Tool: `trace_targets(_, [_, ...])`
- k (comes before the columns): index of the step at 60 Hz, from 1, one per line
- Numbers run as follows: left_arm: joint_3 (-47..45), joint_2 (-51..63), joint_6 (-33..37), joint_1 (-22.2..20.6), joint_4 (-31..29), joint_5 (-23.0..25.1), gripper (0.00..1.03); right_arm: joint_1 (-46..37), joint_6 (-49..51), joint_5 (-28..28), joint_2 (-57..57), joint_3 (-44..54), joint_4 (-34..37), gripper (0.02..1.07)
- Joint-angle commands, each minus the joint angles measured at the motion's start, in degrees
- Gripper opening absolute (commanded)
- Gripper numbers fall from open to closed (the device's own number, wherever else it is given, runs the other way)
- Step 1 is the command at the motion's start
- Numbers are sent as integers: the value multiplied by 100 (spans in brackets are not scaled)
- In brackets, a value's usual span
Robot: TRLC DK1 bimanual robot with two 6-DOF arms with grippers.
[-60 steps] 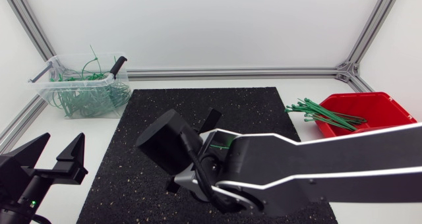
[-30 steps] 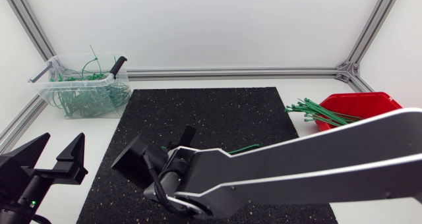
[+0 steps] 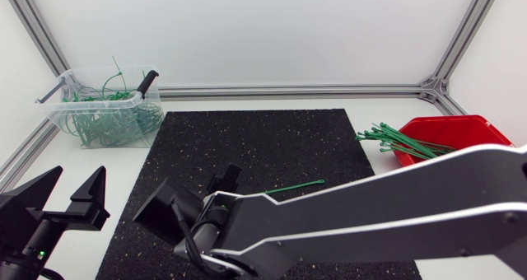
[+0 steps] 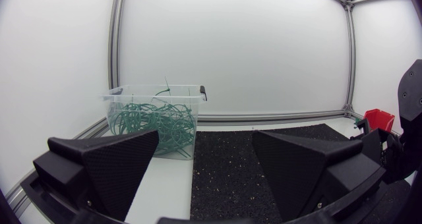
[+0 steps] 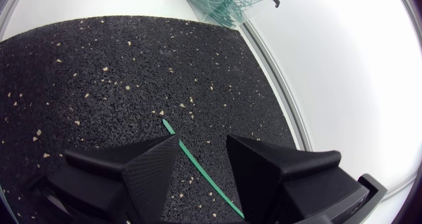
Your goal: Take a green cable tie from the red box, thread the tail through the head to close it, then place it in the transparent bin on the left.
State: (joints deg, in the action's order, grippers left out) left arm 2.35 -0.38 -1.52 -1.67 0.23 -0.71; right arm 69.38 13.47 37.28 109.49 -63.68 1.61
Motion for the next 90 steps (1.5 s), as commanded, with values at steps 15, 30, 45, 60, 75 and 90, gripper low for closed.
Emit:
trace_targets(15, [-217,12,-68,18,-164,-17,99,-821,472,-1653,-1229,497,525,72])
trace_targets(30, [-217,12,-68,0,-164,-17,99,-2271,1544,-3077,-2222,936,1246,72])
trace_targets(45, [-217,12,-68,0,-164,-17,99,-3520,2819,-4070,-2441,945,1958,72])
trace_targets(60, [-217,21,-77,0,-164,-17,99,-4548,3900,-4782,-2099,884,2441,79])
trace_targets(75, [-217,29,-77,-9,-164,-17,99,-4935,4682,-4985,-1721,980,2608,79])
trace_targets(90, [-217,73,-77,-53,-164,-17,99,-5172,5095,-4993,-1202,813,2608,77])
